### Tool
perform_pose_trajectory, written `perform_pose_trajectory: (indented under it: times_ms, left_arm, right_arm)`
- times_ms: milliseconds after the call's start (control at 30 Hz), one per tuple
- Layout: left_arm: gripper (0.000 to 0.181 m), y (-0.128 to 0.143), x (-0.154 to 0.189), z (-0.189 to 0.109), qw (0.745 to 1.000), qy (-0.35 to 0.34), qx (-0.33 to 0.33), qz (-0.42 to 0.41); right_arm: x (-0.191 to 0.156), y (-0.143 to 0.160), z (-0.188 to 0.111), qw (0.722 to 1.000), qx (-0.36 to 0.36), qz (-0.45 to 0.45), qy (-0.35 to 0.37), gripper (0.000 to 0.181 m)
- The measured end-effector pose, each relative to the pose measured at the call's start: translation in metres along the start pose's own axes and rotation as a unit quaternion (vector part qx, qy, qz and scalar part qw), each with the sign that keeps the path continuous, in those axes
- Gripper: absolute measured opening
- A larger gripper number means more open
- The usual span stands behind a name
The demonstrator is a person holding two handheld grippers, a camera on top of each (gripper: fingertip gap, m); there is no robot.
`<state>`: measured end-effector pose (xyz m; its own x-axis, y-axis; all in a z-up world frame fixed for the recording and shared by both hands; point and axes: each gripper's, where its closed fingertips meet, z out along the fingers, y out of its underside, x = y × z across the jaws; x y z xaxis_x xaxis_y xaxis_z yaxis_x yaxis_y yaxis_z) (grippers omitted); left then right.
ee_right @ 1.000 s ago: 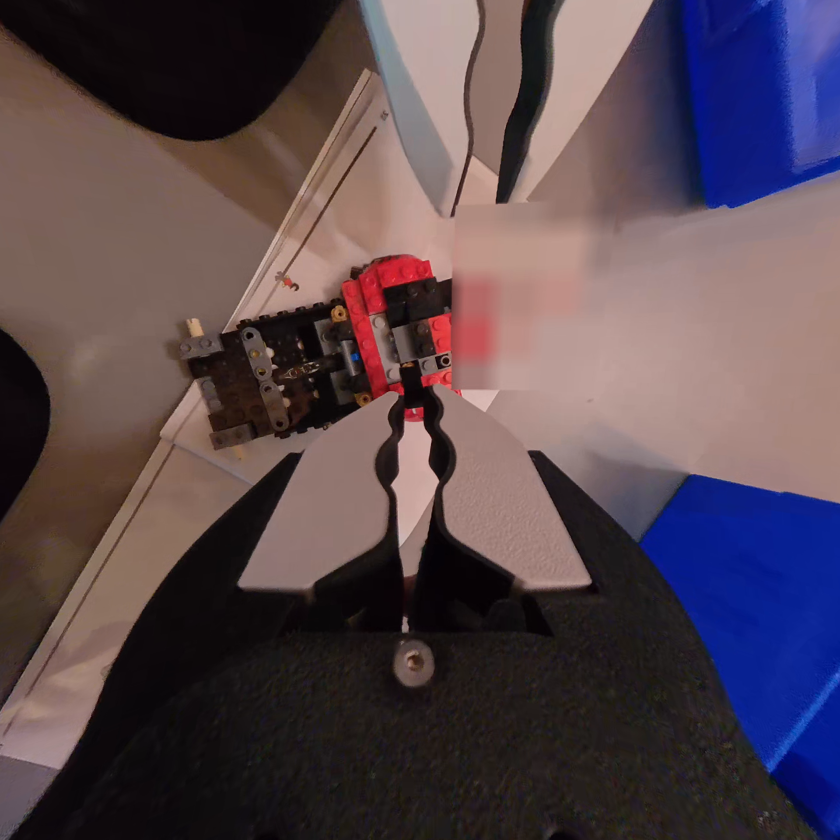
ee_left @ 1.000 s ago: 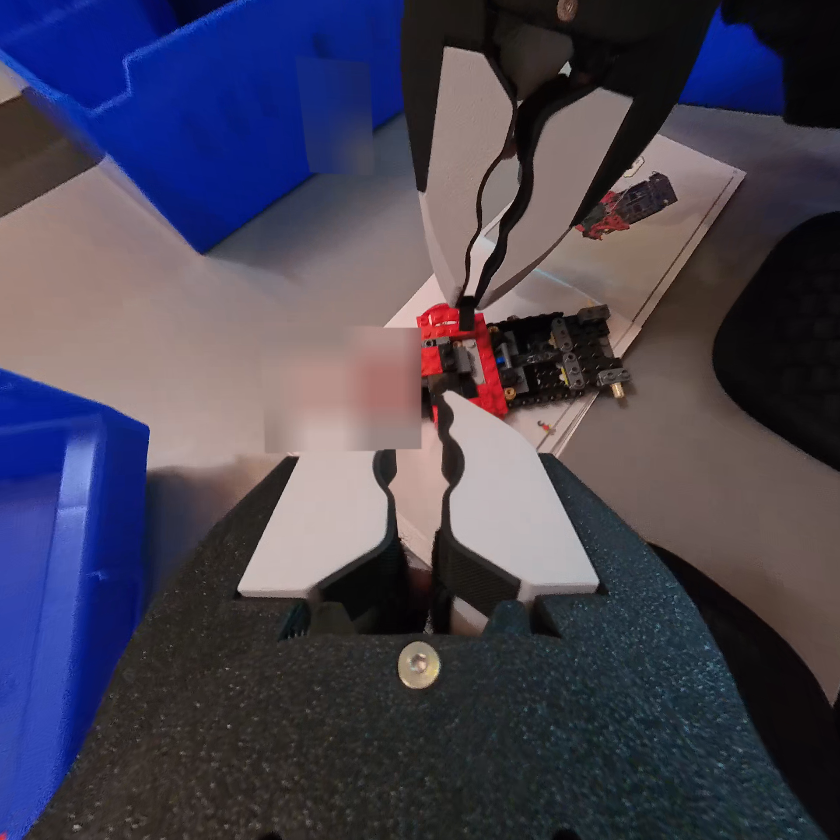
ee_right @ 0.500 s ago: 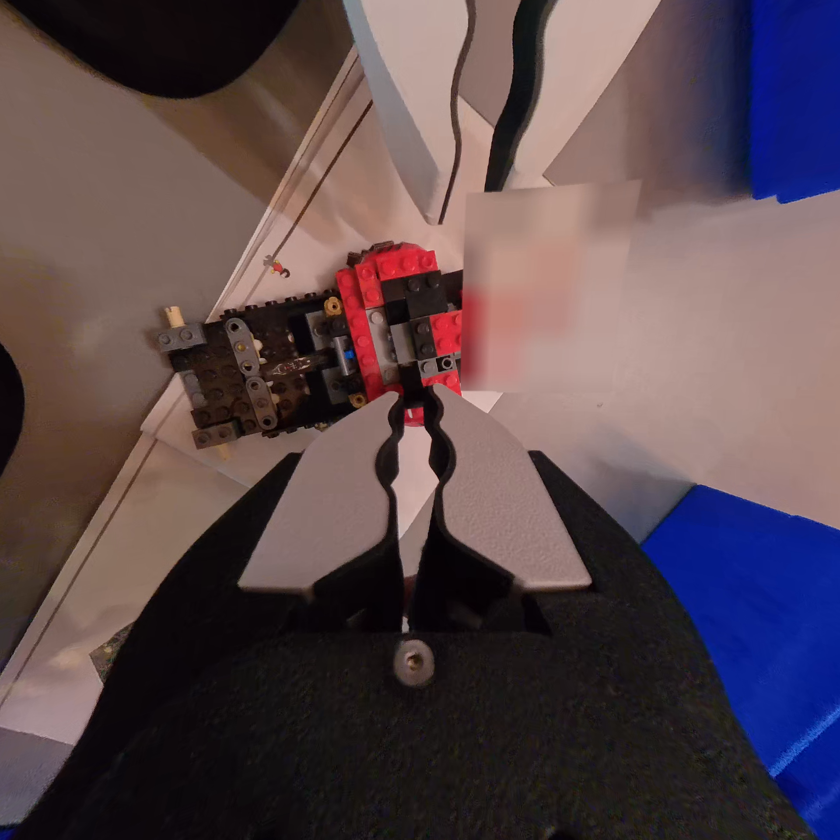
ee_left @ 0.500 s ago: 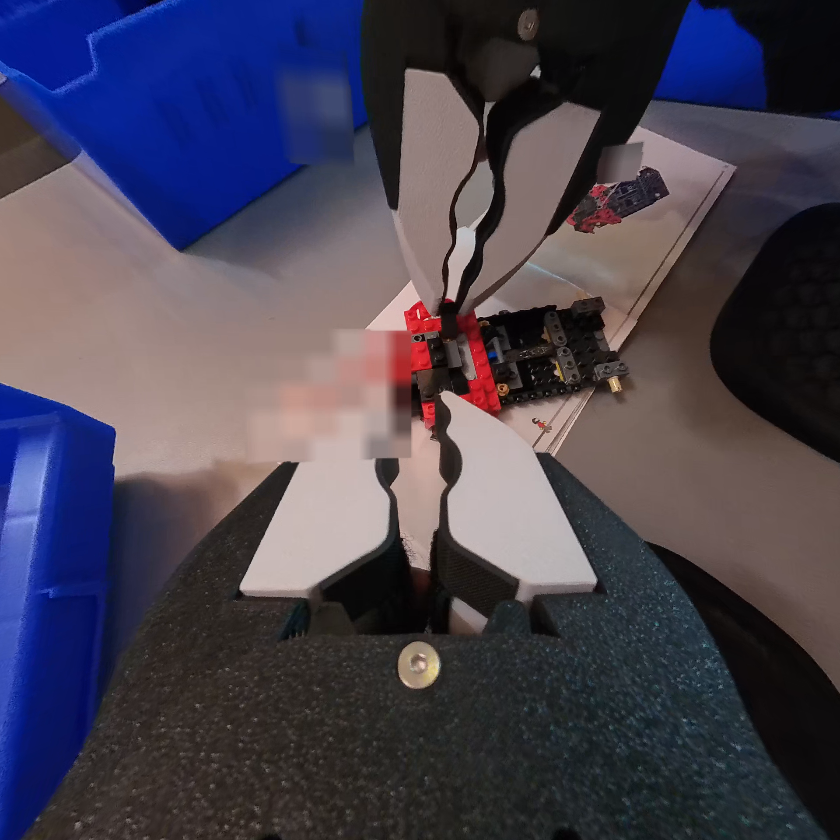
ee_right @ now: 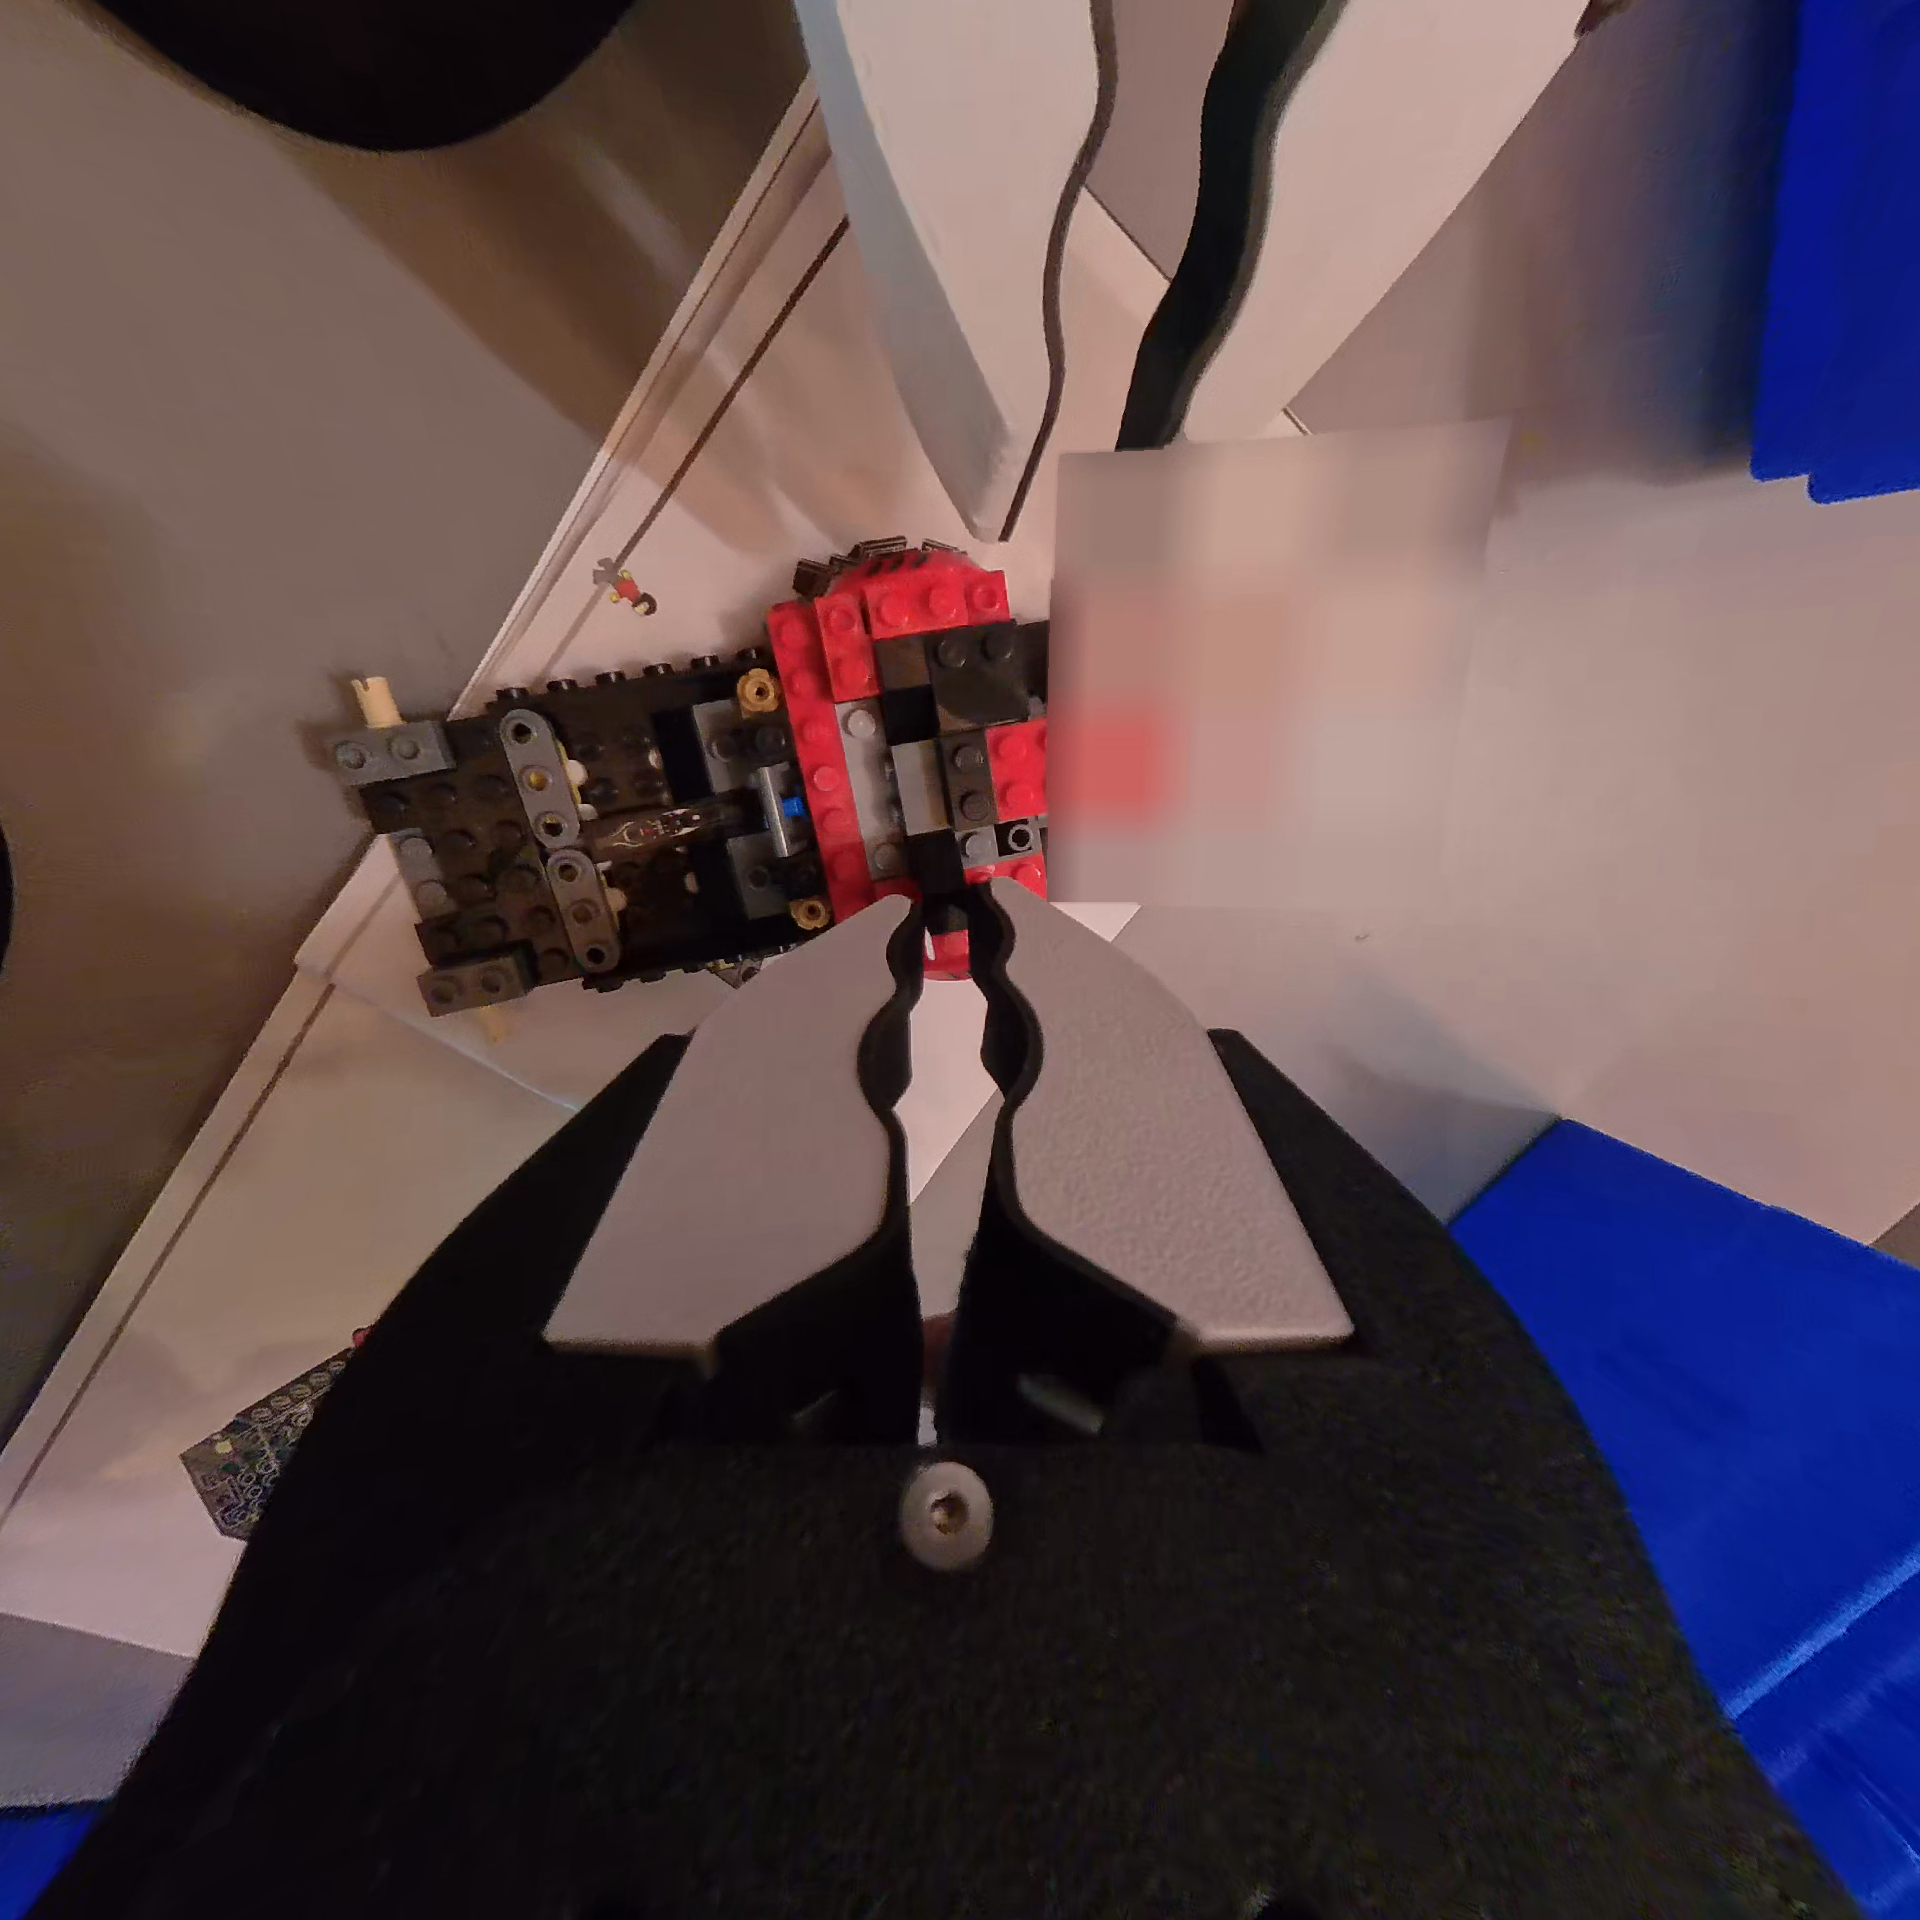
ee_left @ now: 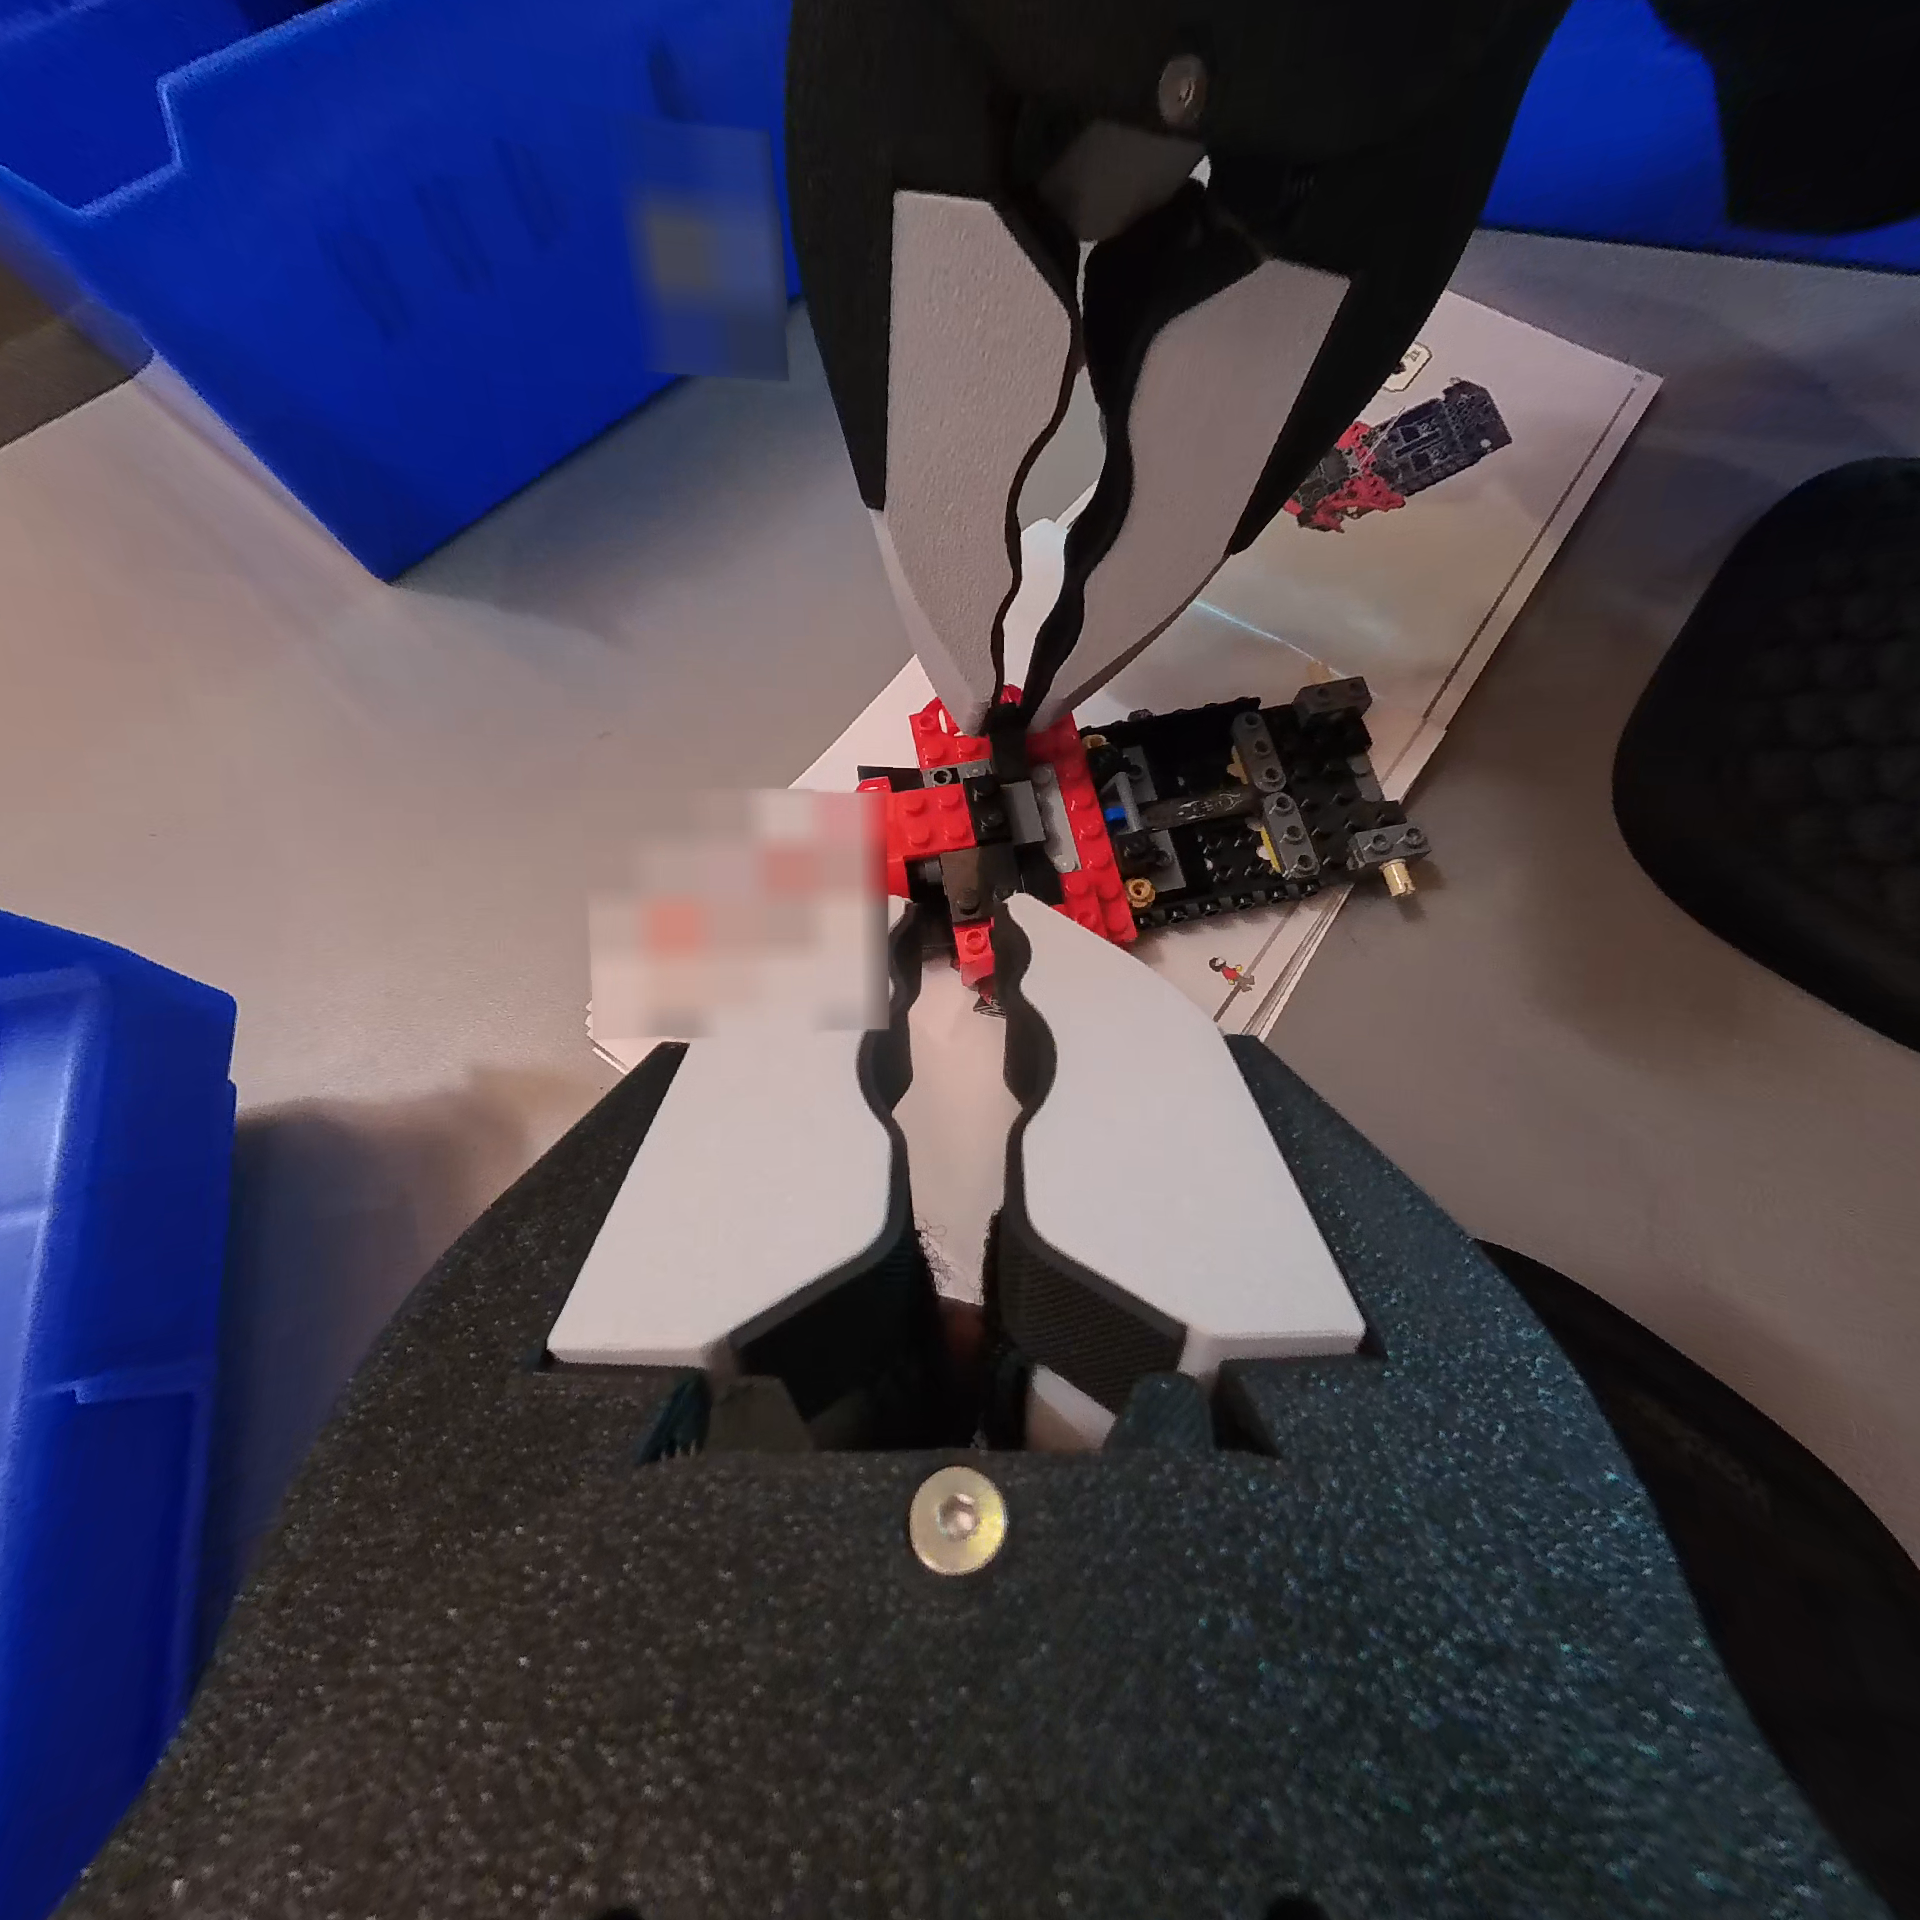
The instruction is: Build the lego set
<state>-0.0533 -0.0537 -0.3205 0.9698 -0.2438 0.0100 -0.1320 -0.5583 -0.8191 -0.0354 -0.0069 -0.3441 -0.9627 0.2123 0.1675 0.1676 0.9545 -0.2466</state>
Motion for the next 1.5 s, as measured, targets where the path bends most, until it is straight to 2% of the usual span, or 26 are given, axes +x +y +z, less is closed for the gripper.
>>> perform_pose_trajectory:
  times_ms: [767, 867, 967, 1200, 1500]
  left_arm:
    - [0.013, 0.001, 0.002, 0.003, 1.000, 0.004, -0.002, 0.006]
    - [0.013, 0.000, 0.003, 0.003, 1.000, 0.005, 0.003, 0.007]
    - [0.013, 0.001, 0.005, 0.005, 1.000, 0.008, 0.002, 0.009]
    - [0.013, 0.001, 0.007, 0.007, 1.000, 0.013, 0.000, 0.009]
    - [0.013, 0.005, 0.006, 0.009, 1.000, 0.014, -0.005, 0.005]
  right_arm:
    - [0.003, -0.002, -0.002, 1.000, 0.017, 0.021, 0.016, 0.012]
    - [0.000, -0.005, -0.008, 0.998, 0.049, 0.036, 0.010, 0.002]
    - [-0.008, -0.007, -0.008, 0.996, 0.069, 0.056, -0.014, 0.000]
    - [-0.014, -0.005, 0.007, 0.996, 0.050, 0.074, -0.025, 0.000]
    - [-0.014, -0.005, 0.002, 0.993, 0.060, 0.099, -0.022, 0.000]
